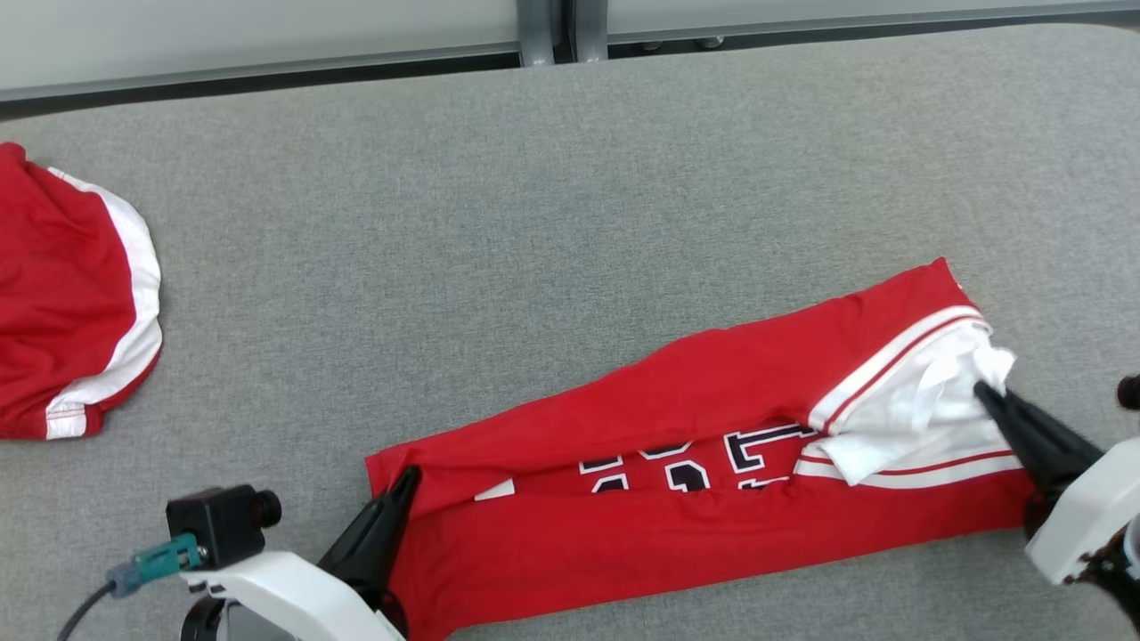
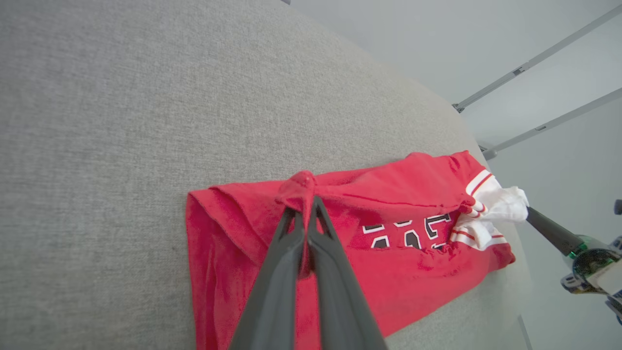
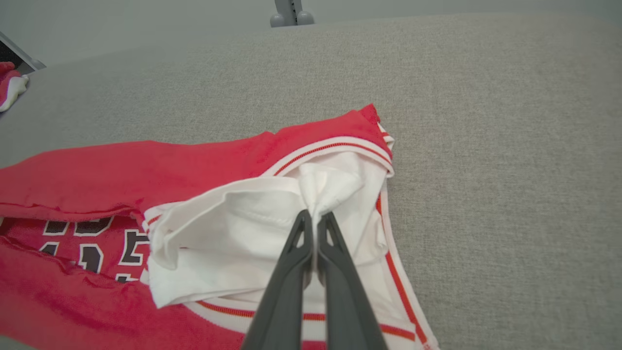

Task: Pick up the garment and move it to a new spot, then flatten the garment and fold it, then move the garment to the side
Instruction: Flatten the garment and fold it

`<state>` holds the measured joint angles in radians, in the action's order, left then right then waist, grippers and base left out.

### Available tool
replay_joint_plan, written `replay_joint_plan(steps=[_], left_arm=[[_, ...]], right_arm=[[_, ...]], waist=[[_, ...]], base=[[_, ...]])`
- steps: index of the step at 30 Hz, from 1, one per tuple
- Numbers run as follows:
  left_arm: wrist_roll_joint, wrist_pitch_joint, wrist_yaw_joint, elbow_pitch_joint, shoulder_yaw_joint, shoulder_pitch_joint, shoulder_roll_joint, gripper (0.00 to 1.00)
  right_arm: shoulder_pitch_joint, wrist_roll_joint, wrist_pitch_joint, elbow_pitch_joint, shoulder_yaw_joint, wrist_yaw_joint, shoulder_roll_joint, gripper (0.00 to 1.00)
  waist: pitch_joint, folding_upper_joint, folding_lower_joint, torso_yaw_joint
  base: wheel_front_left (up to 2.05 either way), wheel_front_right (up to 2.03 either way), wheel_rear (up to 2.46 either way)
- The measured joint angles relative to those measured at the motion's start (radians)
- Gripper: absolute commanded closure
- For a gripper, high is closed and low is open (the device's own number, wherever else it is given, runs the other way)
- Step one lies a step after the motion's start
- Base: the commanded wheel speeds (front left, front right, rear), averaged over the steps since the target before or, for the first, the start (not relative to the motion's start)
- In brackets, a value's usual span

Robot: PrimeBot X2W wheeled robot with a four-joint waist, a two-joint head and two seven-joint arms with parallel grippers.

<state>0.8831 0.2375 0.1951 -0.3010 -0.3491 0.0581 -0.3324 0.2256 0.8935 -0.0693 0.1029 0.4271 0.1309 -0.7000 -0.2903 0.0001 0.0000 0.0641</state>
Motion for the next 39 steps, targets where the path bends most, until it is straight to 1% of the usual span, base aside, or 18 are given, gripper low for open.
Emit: replay_joint_plan(steps=[1, 2, 3, 6, 9, 11, 13, 15, 17, 19, 23, 26, 27, 34, 39], left_arm=[[0.001, -0.006, 0.002, 0.010, -0.001, 0.011, 0.005, 0.80], [-0.002, -0.015, 0.007, 0.026, -0.002, 0.018, 0.007, 0.59], [-0.009, -0.021, 0.013, 0.044, -0.004, 0.024, 0.008, 0.00], [-0.064, -0.055, 0.025, 0.109, -0.022, 0.047, -0.001, 0.00], [-0.111, -0.140, 0.044, 0.159, -0.007, 0.067, 0.005, 0.00], [-0.117, -0.211, 0.063, 0.169, 0.017, 0.096, 0.034, 0.00], [-0.148, -0.287, 0.076, 0.179, 0.034, 0.120, 0.043, 0.00], [-0.180, -0.370, 0.086, 0.193, 0.056, 0.120, 0.051, 0.00], [-0.220, -0.434, 0.086, 0.215, 0.057, 0.113, 0.058, 0.00], [-0.251, -0.470, 0.076, 0.230, 0.054, 0.082, 0.079, 0.00], [-0.302, -0.494, 0.044, 0.281, 0.043, 0.030, 0.126, 0.00], [-0.324, -0.498, 0.023, 0.313, 0.044, 0.016, 0.165, 0.00], [-0.337, -0.499, 0.008, 0.318, 0.063, 0.013, 0.193, 0.00], [-0.397, -0.499, -0.056, 0.333, 0.132, 0.011, 0.245, 0.00], [-0.426, -0.499, -0.095, 0.348, 0.165, 0.012, 0.265, 0.00]], right_arm=[[-0.012, -0.013, 0.005, 0.009, 0.001, 0.000, 0.014, 0.88], [-0.019, -0.027, 0.009, 0.020, 0.003, 0.000, 0.030, 0.63], [-0.022, -0.050, 0.008, 0.034, 0.007, 0.000, 0.039, 0.00], [-0.036, -0.096, -0.012, 0.065, 0.000, 0.000, 0.059, 0.00], [-0.056, -0.108, -0.047, 0.047, -0.048, 0.000, 0.058, 0.00], [-0.070, -0.112, -0.069, 0.016, -0.103, 0.000, 0.046, 0.00], [-0.067, -0.136, -0.103, -0.017, -0.156, 0.000, 0.035, 0.00], [-0.048, -0.160, -0.143, -0.029, -0.195, 0.000, 0.050, 0.00], [-0.025, -0.207, -0.195, -0.029, -0.204, 0.000, 0.063, 0.00], [-0.002, -0.249, -0.241, -0.015, -0.201, 0.000, 0.091, 0.00], [0.026, -0.331, -0.307, 0.052, -0.191, 0.000, 0.136, 0.00], [0.030, -0.375, -0.334, 0.109, -0.199, 0.000, 0.150, 0.00], [0.030, -0.409, -0.340, 0.134, -0.213, 0.000, 0.152, 0.00], [0.046, -0.430, -0.353, 0.176, -0.243, 0.000, 0.150, 0.00], [0.052, -0.425, -0.377, 0.208, -0.263, 0.003, 0.152, 0.00]], waist=[[0.005, 0.0000, 0.0001, 0.003], [0.010, 0.0000, 0.0000, 0.005], [0.015, 0.0000, 0.0000, 0.007], [0.027, 0.0000, 0.0000, 0.012], [0.042, 0.0000, 0.0000, 0.014], [0.047, 0.0000, 0.0000, 0.016], [0.041, 0.0000, 0.0001, 0.020], [0.029, 0.0000, 0.0000, 0.021], [0.017, 0.0000, 0.0000, 0.016], [0.004, 0.0000, 0.0000, 0.005], [-0.018, -0.0001, 0.0001, -0.025], [-0.030, 0.0000, 0.0000, -0.051], [-0.036, 0.0000, 0.0001, -0.065], [-0.051, 0.0000, 0.0000, -0.095], [-0.043, 0.0000, 0.0000, -0.111]], base=[[0.00, 0.00, 0.00], [0.00, 0.00, 0.00], [0.00, 0.00, 0.00], [0.00, 0.00, 0.00], [0.00, 0.00, 0.00], [0.00, 0.00, 0.00], [0.00, 0.00, 0.00], [0.00, 0.00, 0.00], [0.00, 0.00, 0.00], [0.00, 0.00, 0.00], [0.00, 0.00, 0.00], [0.00, 0.00, 0.00], [0.00, 0.00, 0.00], [0.00, 0.00, 0.00], [0.00, 0.00, 0.00]])
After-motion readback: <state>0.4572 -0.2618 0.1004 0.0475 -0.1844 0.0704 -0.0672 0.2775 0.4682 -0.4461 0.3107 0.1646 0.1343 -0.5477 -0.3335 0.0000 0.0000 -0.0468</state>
